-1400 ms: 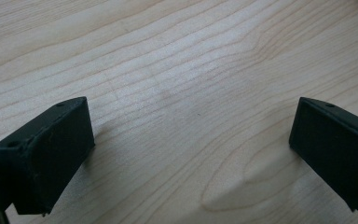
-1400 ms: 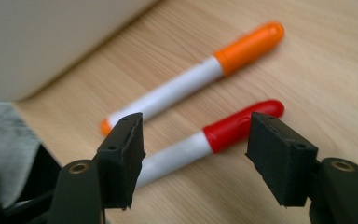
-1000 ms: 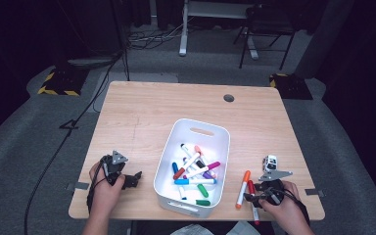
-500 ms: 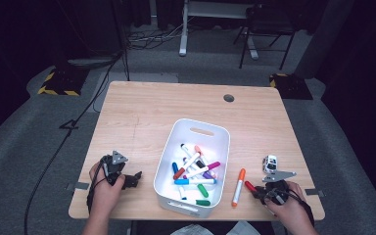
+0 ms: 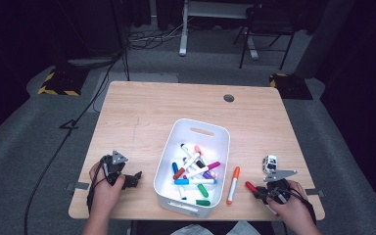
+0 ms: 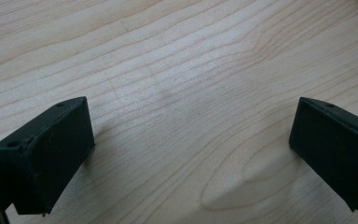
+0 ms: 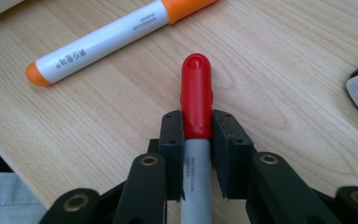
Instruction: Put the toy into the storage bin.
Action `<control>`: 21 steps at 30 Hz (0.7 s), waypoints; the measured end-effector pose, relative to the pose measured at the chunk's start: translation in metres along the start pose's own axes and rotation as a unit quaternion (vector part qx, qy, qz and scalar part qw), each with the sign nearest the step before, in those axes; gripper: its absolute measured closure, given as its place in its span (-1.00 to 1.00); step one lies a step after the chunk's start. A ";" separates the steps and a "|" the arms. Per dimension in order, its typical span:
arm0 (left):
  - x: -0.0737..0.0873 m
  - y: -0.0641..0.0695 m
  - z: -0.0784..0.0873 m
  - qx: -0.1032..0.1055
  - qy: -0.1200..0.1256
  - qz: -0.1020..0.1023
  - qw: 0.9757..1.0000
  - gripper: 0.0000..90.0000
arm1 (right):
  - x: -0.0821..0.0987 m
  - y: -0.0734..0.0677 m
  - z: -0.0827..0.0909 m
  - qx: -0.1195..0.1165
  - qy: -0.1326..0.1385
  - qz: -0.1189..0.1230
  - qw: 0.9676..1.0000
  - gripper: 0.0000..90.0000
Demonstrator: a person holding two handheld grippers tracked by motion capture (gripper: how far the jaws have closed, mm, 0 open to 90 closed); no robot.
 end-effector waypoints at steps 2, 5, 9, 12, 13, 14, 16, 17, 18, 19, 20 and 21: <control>0.000 0.000 0.000 0.000 0.000 0.000 1.000 -1.00 | 0.000 -0.001 0.000 -0.004 0.000 0.003 1.000 0.66; 0.000 0.000 0.000 -0.001 0.000 0.000 1.000 -1.00 | -0.002 -0.002 0.002 -0.008 0.004 0.004 1.000 0.66; 0.000 0.000 0.000 0.000 0.000 0.000 1.000 -1.00 | -0.007 -0.002 0.008 -0.010 0.015 0.004 1.000 0.66; 0.000 0.000 0.000 0.000 0.000 0.000 1.000 -1.00 | -0.011 -0.004 0.013 -0.015 0.020 0.007 1.000 0.66; 0.000 0.000 0.000 -0.001 0.000 0.000 1.000 -1.00 | -0.012 -0.004 0.015 -0.017 0.021 0.009 1.000 0.66; 0.000 0.000 0.000 -0.001 0.000 0.000 1.000 -1.00 | -0.014 -0.006 0.017 -0.019 0.022 0.007 1.000 0.66; 0.000 0.000 0.000 -0.001 0.000 0.000 1.000 -1.00 | -0.019 -0.008 0.022 -0.020 0.030 0.013 0.999 0.66; 0.000 0.000 0.000 0.000 0.000 0.000 1.000 -1.00 | -0.022 -0.009 0.025 -0.024 0.034 0.017 0.999 0.66; 0.000 0.000 0.000 0.000 0.000 0.000 1.000 -1.00 | -0.026 -0.011 0.029 -0.029 0.039 0.017 0.999 0.66; 0.000 0.000 0.000 0.000 0.000 0.000 1.000 -1.00 | -0.030 -0.012 0.032 -0.033 0.043 0.020 0.998 0.66; 0.000 0.000 0.000 0.000 0.000 0.000 1.000 -1.00 | -0.034 -0.013 0.036 -0.034 0.045 0.018 0.998 0.66; 0.000 0.000 0.000 0.000 0.000 0.000 1.000 -1.00 | -0.038 -0.013 0.039 -0.036 0.049 0.026 0.998 0.66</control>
Point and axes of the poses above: each handheld gripper's, and its own axes: z roughly backward along the jaws, x roughly out of its underside, y roughly to its right, the point moved 8 cm from there along -z, roughly forward along the jaws, and after that the axes turned 1 degree about -z, right-handed, at the moved point
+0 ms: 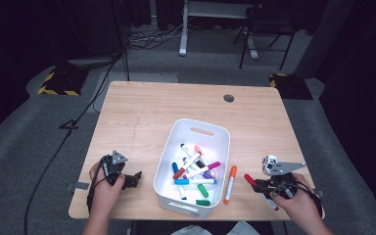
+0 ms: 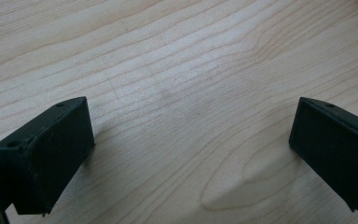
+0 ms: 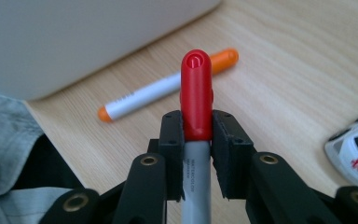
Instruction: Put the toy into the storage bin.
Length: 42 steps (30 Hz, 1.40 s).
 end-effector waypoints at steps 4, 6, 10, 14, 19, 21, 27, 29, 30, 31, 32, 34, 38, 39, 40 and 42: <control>0.000 0.000 0.000 0.000 0.000 0.000 1.000 -1.00 | -0.015 -0.002 0.009 -0.008 0.012 0.006 1.000 0.66; 0.000 0.000 0.000 0.000 0.000 0.000 1.000 -1.00 | -0.022 -0.002 0.011 -0.011 0.016 0.009 1.000 0.66; 0.000 0.000 0.000 0.000 0.000 0.000 1.000 -1.00 | -0.032 -0.003 0.015 -0.020 0.020 0.015 0.999 0.66; 0.000 0.000 0.000 -0.001 0.000 0.000 1.000 -1.00 | -0.048 -0.008 0.022 -0.028 0.034 0.022 0.999 0.66; 0.000 0.000 0.000 0.000 0.000 0.000 1.000 -1.00 | -0.065 -0.014 0.029 -0.037 0.044 0.038 0.998 0.66; 0.000 0.000 0.000 0.000 0.000 0.000 1.000 -1.00 | -0.071 -0.016 0.031 -0.039 0.047 0.040 0.997 0.66; 0.000 0.000 0.000 0.000 0.000 0.000 1.000 -1.00 | -0.093 -0.023 0.035 -0.053 0.054 0.049 0.996 0.66; 0.000 0.000 0.000 0.001 0.000 0.000 1.000 -1.00 | -0.101 -0.027 0.035 -0.059 0.054 0.056 0.995 0.66; 0.000 0.000 0.000 0.000 0.000 -0.001 1.000 -1.00 | -0.105 -0.029 0.035 -0.059 0.053 0.061 0.995 0.66; 0.000 0.000 0.000 0.000 0.000 -0.001 1.000 -1.00 | -0.110 -0.031 0.035 -0.059 0.053 0.067 0.995 0.66; 0.000 0.000 0.000 0.000 0.000 -0.001 1.000 -1.00 | -0.114 -0.034 0.035 -0.060 0.053 0.070 0.994 0.66; 0.000 0.000 0.000 0.000 0.000 -0.001 1.000 -1.00 | -0.122 -0.038 0.035 -0.063 0.053 0.079 0.993 0.66; 0.000 0.000 0.000 0.001 0.000 -0.001 1.000 -1.00 | -0.137 -0.048 0.032 -0.069 0.050 0.094 0.992 0.66; 0.000 0.000 0.000 0.001 0.000 -0.001 1.000 -1.00 | -0.142 -0.050 0.032 -0.072 0.052 0.096 0.991 0.66; 0.000 0.000 0.000 0.000 0.000 -0.001 1.000 -1.00 | -0.147 -0.053 0.031 -0.076 0.055 0.097 0.991 0.66; 0.000 0.000 0.000 0.000 0.000 -0.001 1.000 -1.00 | -0.156 -0.057 0.030 -0.079 0.056 0.103 0.990 0.66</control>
Point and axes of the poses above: each handheld gripper's, and its own axes: z roughly backward along the jaws, x roughly out of its underside, y roughly to its right, the point moved 8 cm from there along -z, roughly forward along the jaws, and after that the axes turned 1 degree about -z, right-handed, at the moved point
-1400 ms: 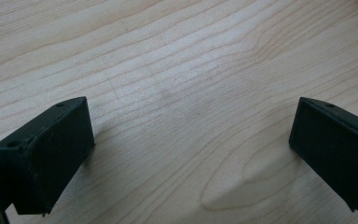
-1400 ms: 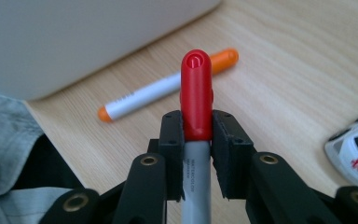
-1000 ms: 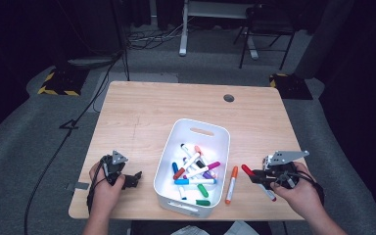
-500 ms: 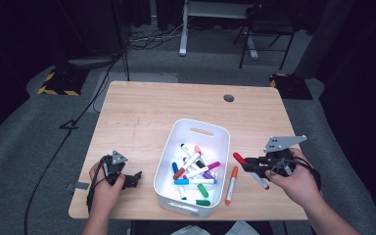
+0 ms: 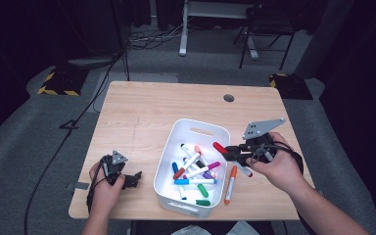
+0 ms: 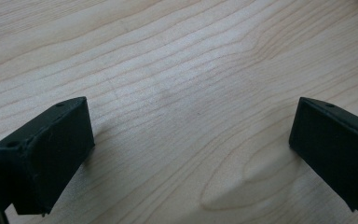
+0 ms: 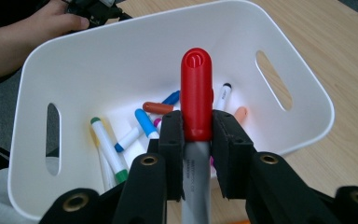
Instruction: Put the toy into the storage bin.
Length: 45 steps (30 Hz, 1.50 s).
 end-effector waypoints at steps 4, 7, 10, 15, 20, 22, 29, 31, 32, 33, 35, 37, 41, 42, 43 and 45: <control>0.000 0.000 0.000 0.001 0.000 0.000 1.000 -1.00 | -0.013 -0.001 -0.007 0.000 -0.001 0.010 1.000 0.66; 0.000 0.000 0.000 0.001 0.000 0.000 1.000 -1.00 | -0.020 -0.002 -0.015 -0.002 -0.002 0.020 1.000 0.66; 0.000 0.000 0.000 0.001 0.000 0.000 1.000 -1.00 | -0.025 -0.001 -0.023 -0.006 -0.001 0.021 1.000 0.66; 0.000 0.000 0.000 0.001 -0.001 0.000 1.000 -1.00 | -0.033 -0.001 -0.034 -0.014 0.001 0.019 1.000 0.66; 0.000 0.000 0.000 0.001 -0.002 -0.001 1.000 -1.00 | -0.043 -0.007 -0.044 -0.021 0.002 0.022 1.000 0.66; 0.000 0.000 0.000 0.001 -0.001 0.000 1.000 -1.00 | -0.045 -0.009 -0.049 -0.022 -0.003 0.027 0.999 0.66; 0.000 0.000 0.000 0.001 0.000 0.000 1.000 -1.00 | -0.038 -0.011 -0.069 -0.021 -0.027 0.034 0.999 0.66; 0.000 0.000 0.000 0.001 0.000 0.000 1.000 -1.00 | -0.033 -0.011 -0.073 -0.020 -0.039 0.032 0.999 0.66; 0.000 0.000 0.000 0.001 -0.001 0.000 1.000 -1.00 | -0.032 -0.011 -0.074 -0.021 -0.043 0.032 0.998 0.66; 0.000 0.000 0.000 0.001 -0.001 0.000 1.000 -1.00 | -0.030 -0.011 -0.076 -0.020 -0.048 0.030 0.998 0.66; 0.000 0.000 0.000 0.001 -0.001 -0.001 1.000 -1.00 | -0.026 -0.012 -0.079 -0.022 -0.056 0.031 0.998 0.66; 0.000 0.000 0.000 0.001 -0.001 0.000 1.000 -1.00 | -0.022 -0.012 -0.083 -0.023 -0.064 0.031 0.997 0.66; 0.000 0.000 0.000 0.001 -0.001 0.000 1.000 -1.00 | -0.015 -0.014 -0.090 -0.027 -0.077 0.030 0.996 0.66; 0.000 0.000 0.000 0.001 -0.001 -0.001 1.000 -1.00 | -0.013 -0.014 -0.092 -0.028 -0.081 0.027 0.996 0.66; 0.000 0.000 0.000 0.001 -0.002 -0.001 1.000 -1.00 | -0.012 -0.014 -0.094 -0.028 -0.084 0.030 0.996 0.66; 0.000 0.000 0.000 0.001 -0.001 0.000 1.000 -1.00 | -0.008 -0.015 -0.098 -0.030 -0.092 0.030 0.995 0.66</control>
Point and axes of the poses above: each handheld gripper's, and its own axes: z roughly backward along the jaws, x roughly out of its underside, y roughly to its right, the point moved 8 cm from there along -z, roughly forward along the jaws, and after that the axes turned 1 degree about -z, right-handed, at the moved point
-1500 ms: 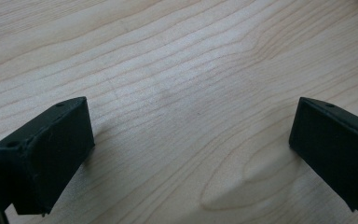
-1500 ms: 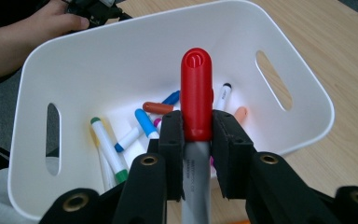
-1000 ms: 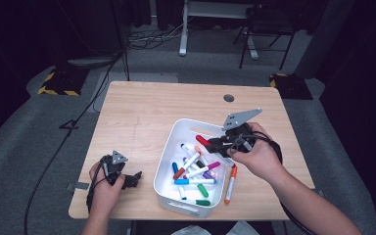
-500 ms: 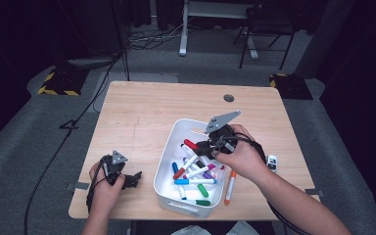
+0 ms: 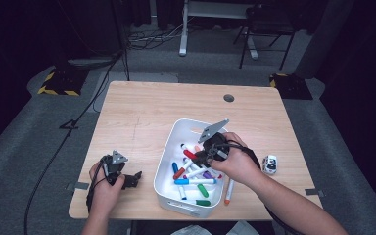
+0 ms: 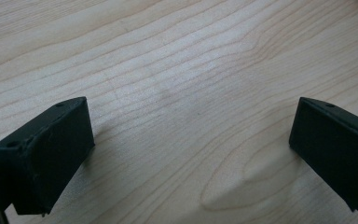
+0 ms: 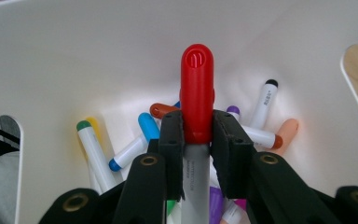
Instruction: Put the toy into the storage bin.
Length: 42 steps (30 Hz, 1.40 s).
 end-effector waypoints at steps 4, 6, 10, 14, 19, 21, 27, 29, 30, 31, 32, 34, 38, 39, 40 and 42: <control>0.000 0.000 0.000 0.000 -0.001 -0.001 1.000 -1.00 | 0.005 0.000 -0.010 -0.001 -0.009 0.008 1.000 0.66; 0.000 0.000 0.000 0.000 -0.001 0.000 1.000 -1.00 | 0.007 0.000 -0.013 -0.003 -0.014 0.010 1.000 0.66; 0.000 0.000 0.000 0.000 -0.001 0.000 1.000 -1.00 | 0.011 -0.002 -0.020 -0.010 -0.025 0.019 0.999 0.64; 0.000 0.000 0.000 0.000 0.000 0.001 1.000 -1.00 | 0.013 -0.009 -0.024 -0.027 -0.025 0.017 0.999 0.30; 0.000 0.000 0.000 0.000 -0.001 -0.001 1.000 -1.00 | 0.011 -0.011 -0.008 -0.020 0.001 -0.007 1.000 0.11; 0.000 0.000 0.000 0.000 -0.001 0.000 1.000 -1.00 | 0.009 -0.009 0.001 -0.015 0.018 -0.008 1.000 0.06; 0.000 0.000 0.000 0.000 0.000 0.000 1.000 -1.00 | 0.014 -0.005 0.028 0.000 0.054 -0.025 0.998 0.03; 0.000 0.000 0.000 0.000 0.000 0.000 1.000 -1.00 | 0.018 -0.005 0.036 0.002 0.063 -0.032 0.997 0.02; 0.000 0.000 0.000 0.000 0.000 0.000 1.000 -1.00 | 0.021 -0.004 0.039 0.007 0.065 -0.032 0.997 0.01; 0.000 0.000 0.000 0.000 0.000 0.000 1.000 -1.00 | 0.024 -0.003 0.042 0.011 0.065 -0.031 0.997 0.01; 0.000 0.000 0.000 0.000 0.000 0.000 1.000 -1.00 | 0.026 -0.002 0.045 0.013 0.068 -0.034 0.997 0.00; 0.000 0.000 0.000 0.000 0.000 0.000 1.000 -1.00 | 0.032 0.001 0.051 0.019 0.072 -0.041 0.996 -0.02; 0.000 0.000 0.000 0.000 0.000 0.000 1.000 -1.00 | 0.042 0.008 0.062 0.037 0.079 -0.055 0.995 -0.03; 0.000 0.000 0.000 0.000 0.000 0.000 1.000 -1.00 | 0.045 0.011 0.064 0.040 0.080 -0.058 0.994 -0.04; 0.000 0.000 0.000 0.000 -0.001 -0.001 1.000 -1.00 | 0.049 0.013 0.067 0.044 0.082 -0.061 0.994 -0.04; 0.000 0.000 0.000 0.000 0.000 0.000 1.000 -1.00 | 0.056 0.018 0.070 0.052 0.080 -0.066 0.993 -0.06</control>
Point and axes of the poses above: each handheld gripper's, and its own axes: z roughly backward along the jaws, x roughly out of its underside, y roughly to its right, the point moved 8 cm from there along -z, roughly forward along the jaws, and after that the axes turned 1 degree about -z, right-handed, at the moved point
